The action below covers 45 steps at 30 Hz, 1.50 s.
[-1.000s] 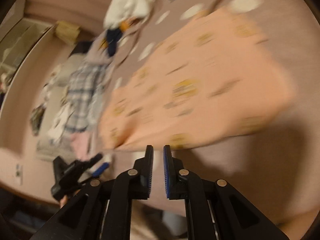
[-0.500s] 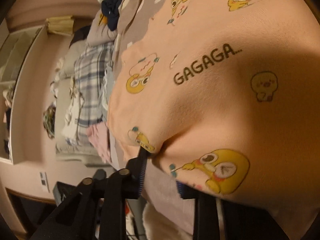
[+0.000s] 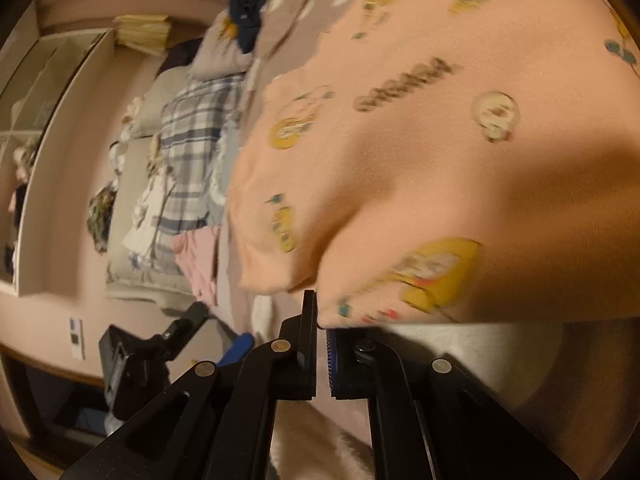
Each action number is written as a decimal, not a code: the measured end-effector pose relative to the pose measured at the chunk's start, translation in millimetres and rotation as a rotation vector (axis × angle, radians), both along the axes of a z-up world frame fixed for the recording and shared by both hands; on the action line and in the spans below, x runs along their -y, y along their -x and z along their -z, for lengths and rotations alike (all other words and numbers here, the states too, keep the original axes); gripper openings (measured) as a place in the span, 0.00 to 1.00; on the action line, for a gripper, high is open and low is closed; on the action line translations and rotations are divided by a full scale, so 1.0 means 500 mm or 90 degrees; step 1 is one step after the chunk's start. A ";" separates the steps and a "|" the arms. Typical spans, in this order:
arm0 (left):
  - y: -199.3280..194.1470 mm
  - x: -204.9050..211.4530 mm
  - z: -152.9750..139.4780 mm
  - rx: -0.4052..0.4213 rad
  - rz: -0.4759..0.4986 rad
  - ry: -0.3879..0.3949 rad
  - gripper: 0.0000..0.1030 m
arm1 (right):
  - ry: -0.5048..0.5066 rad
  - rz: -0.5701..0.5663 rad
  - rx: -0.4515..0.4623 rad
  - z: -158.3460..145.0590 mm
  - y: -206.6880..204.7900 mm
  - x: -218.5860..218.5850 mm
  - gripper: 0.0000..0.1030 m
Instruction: Fold small clothes
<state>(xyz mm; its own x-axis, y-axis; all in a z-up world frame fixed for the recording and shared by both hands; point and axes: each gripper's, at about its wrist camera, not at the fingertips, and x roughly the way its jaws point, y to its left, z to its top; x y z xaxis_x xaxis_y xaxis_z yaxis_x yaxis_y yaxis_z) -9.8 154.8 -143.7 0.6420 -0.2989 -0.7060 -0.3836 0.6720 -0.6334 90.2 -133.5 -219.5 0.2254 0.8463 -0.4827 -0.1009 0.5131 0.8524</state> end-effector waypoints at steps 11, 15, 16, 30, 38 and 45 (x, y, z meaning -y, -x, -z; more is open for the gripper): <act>-0.007 0.023 -0.008 0.006 0.016 -0.012 0.75 | 0.077 -0.116 0.048 -0.007 0.072 -0.030 0.03; -0.010 0.039 -0.013 0.010 0.039 -0.008 0.75 | 0.106 -0.142 0.029 0.018 0.089 -0.042 0.03; -0.010 0.042 -0.016 0.012 0.043 -0.014 0.75 | 0.108 -0.144 0.024 0.015 0.088 -0.038 0.03; -0.033 0.086 -0.009 0.000 0.081 -0.014 0.81 | 0.266 0.081 0.175 -0.151 0.037 0.199 0.68; -0.075 0.082 -0.001 -0.008 0.053 -0.039 0.81 | 0.235 0.151 0.170 -0.186 -0.213 0.381 0.68; -0.133 0.091 0.017 -0.030 0.057 -0.019 0.81 | 0.274 0.119 0.086 -0.095 -0.329 0.386 0.11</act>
<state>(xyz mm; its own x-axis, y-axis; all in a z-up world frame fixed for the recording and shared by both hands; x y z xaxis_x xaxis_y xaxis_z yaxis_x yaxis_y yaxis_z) 56.9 109.1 -152.3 0.5791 -0.3324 -0.7445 -0.3508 0.7227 -0.5955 254.7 -326.3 -171.8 0.4391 0.5157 -0.7356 -0.0695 0.8359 0.5445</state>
